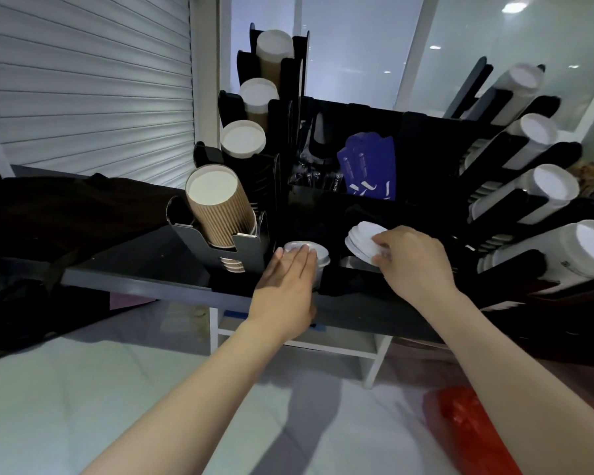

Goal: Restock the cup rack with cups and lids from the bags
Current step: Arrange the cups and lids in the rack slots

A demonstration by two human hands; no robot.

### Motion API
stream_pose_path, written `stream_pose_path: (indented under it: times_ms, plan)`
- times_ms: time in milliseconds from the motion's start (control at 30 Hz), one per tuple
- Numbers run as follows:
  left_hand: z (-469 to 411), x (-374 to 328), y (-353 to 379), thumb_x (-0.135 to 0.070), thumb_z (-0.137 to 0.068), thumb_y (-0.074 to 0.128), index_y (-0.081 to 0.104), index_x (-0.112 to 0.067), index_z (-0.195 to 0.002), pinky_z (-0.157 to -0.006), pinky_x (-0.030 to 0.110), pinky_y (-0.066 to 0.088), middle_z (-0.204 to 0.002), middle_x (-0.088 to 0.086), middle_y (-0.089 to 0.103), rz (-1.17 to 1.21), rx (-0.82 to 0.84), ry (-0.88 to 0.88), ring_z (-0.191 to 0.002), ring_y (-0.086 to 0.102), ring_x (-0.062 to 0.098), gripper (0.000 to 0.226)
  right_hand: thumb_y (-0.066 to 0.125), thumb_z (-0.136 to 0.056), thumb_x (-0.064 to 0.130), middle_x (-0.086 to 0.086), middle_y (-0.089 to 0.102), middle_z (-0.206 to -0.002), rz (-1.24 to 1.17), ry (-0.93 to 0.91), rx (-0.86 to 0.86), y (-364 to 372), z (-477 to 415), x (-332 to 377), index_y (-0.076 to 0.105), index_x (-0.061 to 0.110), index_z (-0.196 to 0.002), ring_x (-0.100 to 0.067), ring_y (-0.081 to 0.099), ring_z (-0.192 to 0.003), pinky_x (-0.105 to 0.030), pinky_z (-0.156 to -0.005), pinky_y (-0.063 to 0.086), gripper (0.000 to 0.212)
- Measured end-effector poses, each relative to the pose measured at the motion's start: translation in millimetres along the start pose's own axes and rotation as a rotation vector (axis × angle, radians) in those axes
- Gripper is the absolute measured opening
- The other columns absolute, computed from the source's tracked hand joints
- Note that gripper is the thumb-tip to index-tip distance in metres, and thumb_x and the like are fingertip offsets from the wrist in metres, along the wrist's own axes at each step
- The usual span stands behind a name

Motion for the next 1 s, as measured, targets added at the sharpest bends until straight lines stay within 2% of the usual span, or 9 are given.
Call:
stream_pose_path:
  times_ms: [100, 267, 367, 467, 567, 733, 867, 1000]
  plan:
    - [-2.3, -1.1, 1.1, -0.034, -0.083, 0.05, 0.017, -0.008, -0.15, -0.114, 0.032, -0.014, -0.152, 0.003, 0.028, -0.016, 0.008, -0.018, -0.142, 0.018, 0.02, 0.079, 0.063, -0.088, 0.024, -0.003, 0.062, -0.116, 0.078, -0.052, 0.069, 10.1, -1.9, 7.5, 0.065, 0.019, -0.118, -0.026, 0.057, -0.107, -0.038, -0.088, 0.045, 0.03]
    - [-2.2, -1.3, -0.8, -0.031, -0.081, 0.052, 0.022, -0.009, -0.149, -0.113, 0.031, -0.017, -0.15, 0.003, 0.032, -0.016, 0.0, -0.013, -0.139, 0.024, 0.021, 0.077, 0.056, -0.09, 0.017, -0.006, 0.063, -0.105, 0.14, -0.098, 0.177, 20.5, -5.2, 12.3, 0.067, 0.016, -0.1, -0.031, 0.059, -0.098, -0.034, -0.073, 0.043, 0.015]
    - [-2.4, -1.6, -2.3, -0.03, -0.081, 0.053, 0.023, -0.009, -0.148, -0.112, 0.029, -0.018, -0.149, 0.003, 0.034, -0.008, -0.016, -0.009, -0.138, 0.026, 0.021, 0.076, 0.045, -0.085, 0.004, -0.009, 0.065, -0.11, 0.113, -0.084, 0.334, 34.2, -2.4, 7.4, 0.067, 0.018, -0.106, -0.032, 0.06, -0.095, -0.036, -0.077, 0.046, 0.034]
    - [-2.2, -1.6, -1.9, -0.028, -0.08, 0.054, 0.026, -0.009, -0.148, -0.111, 0.029, -0.018, -0.147, 0.003, 0.037, 0.002, -0.021, -0.012, -0.137, 0.029, 0.022, 0.076, 0.041, -0.082, 0.002, -0.003, 0.058, -0.129, 0.135, -0.126, 0.418, 43.8, 7.7, 8.8, 0.058, 0.029, -0.127, -0.029, 0.054, -0.113, -0.04, -0.091, 0.042, 0.055]
    - [-2.4, -1.5, -1.0, -0.028, -0.079, 0.055, 0.029, -0.008, -0.147, -0.113, 0.031, -0.014, -0.145, 0.004, 0.04, 0.004, -0.011, -0.022, -0.136, 0.031, 0.023, 0.076, 0.043, -0.085, 0.005, 0.0, 0.051, -0.137, 0.165, -0.176, 0.392, 46.3, 14.9, 11.4, 0.047, 0.034, -0.138, -0.026, 0.049, -0.121, -0.04, -0.096, 0.038, 0.061]
    - [-1.9, -2.5, -0.5, -0.028, -0.077, 0.058, 0.031, -0.007, -0.146, -0.112, 0.031, -0.016, -0.144, 0.004, 0.041, 0.022, -0.001, -0.037, -0.135, 0.032, 0.024, 0.077, 0.046, -0.084, 0.011, 0.0, 0.049, -0.132, 0.231, -0.184, 0.364, 48.6, 14.0, 19.4, 0.046, 0.027, -0.134, -0.026, 0.048, -0.112, -0.04, -0.086, 0.033, 0.052]
    - [-2.0, -2.8, -1.8, -0.032, -0.079, 0.056, 0.025, -0.01, -0.148, -0.11, 0.03, -0.02, -0.148, 0.002, 0.035, 0.006, 0.008, -0.026, -0.137, 0.027, 0.021, 0.079, 0.05, -0.085, 0.016, 0.002, 0.049, -0.135, 0.211, -0.191, 0.353, 53.2, 22.9, 17.3, 0.04, 0.025, -0.139, -0.025, 0.049, -0.114, -0.039, -0.089, 0.031, 0.056]
    - [-2.9, -3.3, -3.5, -0.035, -0.083, 0.052, 0.018, -0.011, -0.15, -0.114, 0.033, -0.014, -0.154, 0.002, 0.025, 0.033, 0.022, -0.03, -0.142, 0.018, 0.018, 0.079, 0.051, -0.083, 0.017, 0.002, 0.053, -0.132, 0.103, -0.177, 0.33, 53.8, 27.5, 15.3, 0.039, 0.022, -0.139, -0.022, 0.05, -0.116, -0.036, -0.093, 0.026, 0.057]
Point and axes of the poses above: each hand's wrist, its own z-axis away from the middle knuckle, its own y-axis out of the palm, x = y × z, the point moved 10 cm from there along -z, towards the middle knuckle
